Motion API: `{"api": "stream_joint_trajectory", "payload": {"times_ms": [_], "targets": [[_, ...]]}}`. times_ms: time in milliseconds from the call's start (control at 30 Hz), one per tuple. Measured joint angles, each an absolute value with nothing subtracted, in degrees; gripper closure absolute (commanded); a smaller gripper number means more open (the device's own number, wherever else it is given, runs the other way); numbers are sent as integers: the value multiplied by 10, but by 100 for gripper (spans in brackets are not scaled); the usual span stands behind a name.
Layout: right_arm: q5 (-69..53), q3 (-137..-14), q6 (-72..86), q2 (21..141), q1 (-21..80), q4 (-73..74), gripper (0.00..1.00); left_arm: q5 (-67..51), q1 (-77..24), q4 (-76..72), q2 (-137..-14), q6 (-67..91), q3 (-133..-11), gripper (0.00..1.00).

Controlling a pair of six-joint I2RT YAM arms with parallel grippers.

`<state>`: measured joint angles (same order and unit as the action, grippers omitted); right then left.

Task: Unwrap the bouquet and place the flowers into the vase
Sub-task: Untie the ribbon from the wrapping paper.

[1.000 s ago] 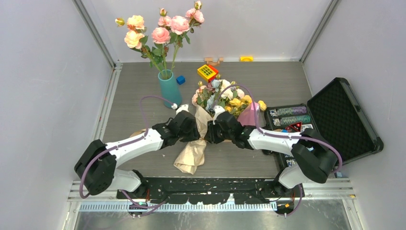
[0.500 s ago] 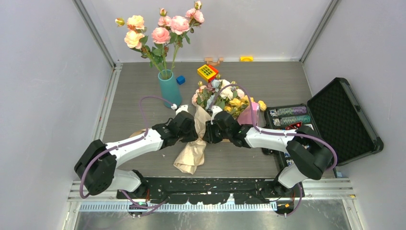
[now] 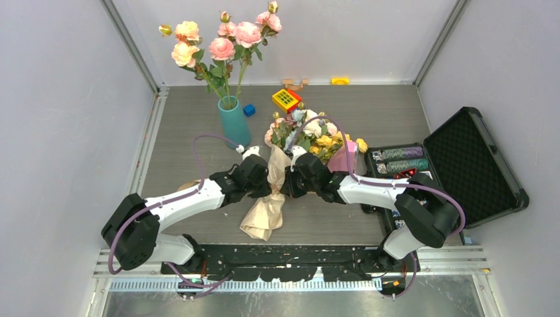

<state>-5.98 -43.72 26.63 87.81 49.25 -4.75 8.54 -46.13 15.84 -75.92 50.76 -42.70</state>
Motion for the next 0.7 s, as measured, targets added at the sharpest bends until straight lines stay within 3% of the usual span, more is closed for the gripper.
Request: {"api": "stream_joint_trajectory", "payload": {"times_ms": [367,700], "targets": [[-59,-434,267,878,493,-48,100,90,-504,157,-743,536,-410,97],[-59,-433,267,877,493,-52,100,103,-510,202,-713,532,-414,71]]}}
